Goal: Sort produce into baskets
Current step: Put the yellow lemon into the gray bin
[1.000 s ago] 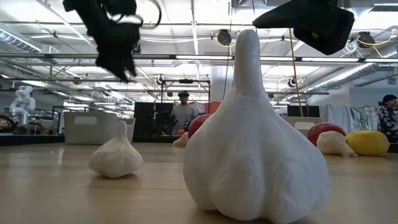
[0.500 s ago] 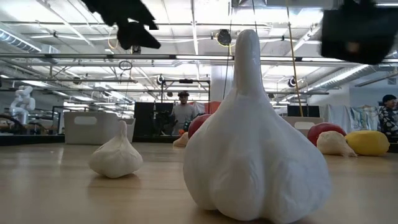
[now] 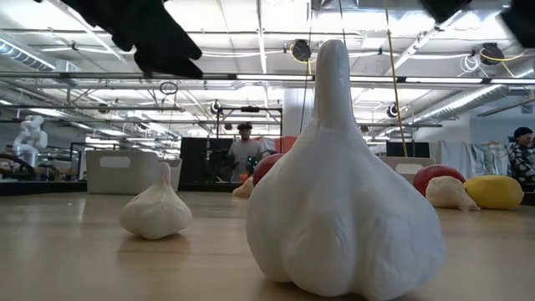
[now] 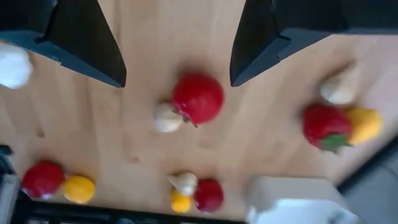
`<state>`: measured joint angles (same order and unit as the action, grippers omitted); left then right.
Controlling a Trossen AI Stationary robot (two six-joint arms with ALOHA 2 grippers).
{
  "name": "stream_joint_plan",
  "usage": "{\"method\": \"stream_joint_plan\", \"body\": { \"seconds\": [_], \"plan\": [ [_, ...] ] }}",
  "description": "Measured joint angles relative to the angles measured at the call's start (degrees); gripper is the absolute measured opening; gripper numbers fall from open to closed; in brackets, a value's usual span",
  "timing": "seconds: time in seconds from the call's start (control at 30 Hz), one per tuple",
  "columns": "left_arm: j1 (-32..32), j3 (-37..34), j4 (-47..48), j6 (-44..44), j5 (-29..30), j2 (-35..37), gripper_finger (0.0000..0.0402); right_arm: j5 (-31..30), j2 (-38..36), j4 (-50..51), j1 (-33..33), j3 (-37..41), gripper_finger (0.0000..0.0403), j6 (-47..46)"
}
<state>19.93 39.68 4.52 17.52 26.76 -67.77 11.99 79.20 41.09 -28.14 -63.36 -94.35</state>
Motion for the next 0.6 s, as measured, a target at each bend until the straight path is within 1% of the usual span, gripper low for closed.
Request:
{"method": "stream_joint_plan", "body": {
  "seconds": [0.07,0.13,0.2,0.3,0.37,0.47,0.6],
  "plan": [
    [0.36,0.00,-1.12,-1.50,4.75,-0.02,0.0295,0.03,-0.48,7.29,-1.28,-2.76,0.0302,-4.95],
    [0.22,0.04,-2.35,-3.00,7.29,0.11,0.0295,0.15,-0.52,14.45,-2.88,-5.17,0.0302,-10.03],
    [0.28,0.04,-3.55,-4.82,7.85,0.11,0.0295,0.15,-0.16,19.73,-4.76,-6.93,0.0302,-15.40],
    [0.23,0.04,-3.64,-6.63,7.81,0.10,0.0295,-0.08,0.06,27.99,-7.31,-7.33,0.0302,-23.83],
    [0.19,0.04,-3.31,-6.90,7.81,0.07,0.0295,-1.98,0.28,32.76,-8.89,-7.33,0.0302,-29.98],
    [0.22,0.04,-3.03,-6.54,7.72,0.07,0.0295,-2.89,0.59,35.36,-10.48,-7.29,0.0302,-36.94],
    [0.21,0.04,-1.93,-6.25,6.53,0.02,0.0295,-2.89,0.81,34.67,-11.63,-7.29,0.0302,-41.10]
  ]
}}
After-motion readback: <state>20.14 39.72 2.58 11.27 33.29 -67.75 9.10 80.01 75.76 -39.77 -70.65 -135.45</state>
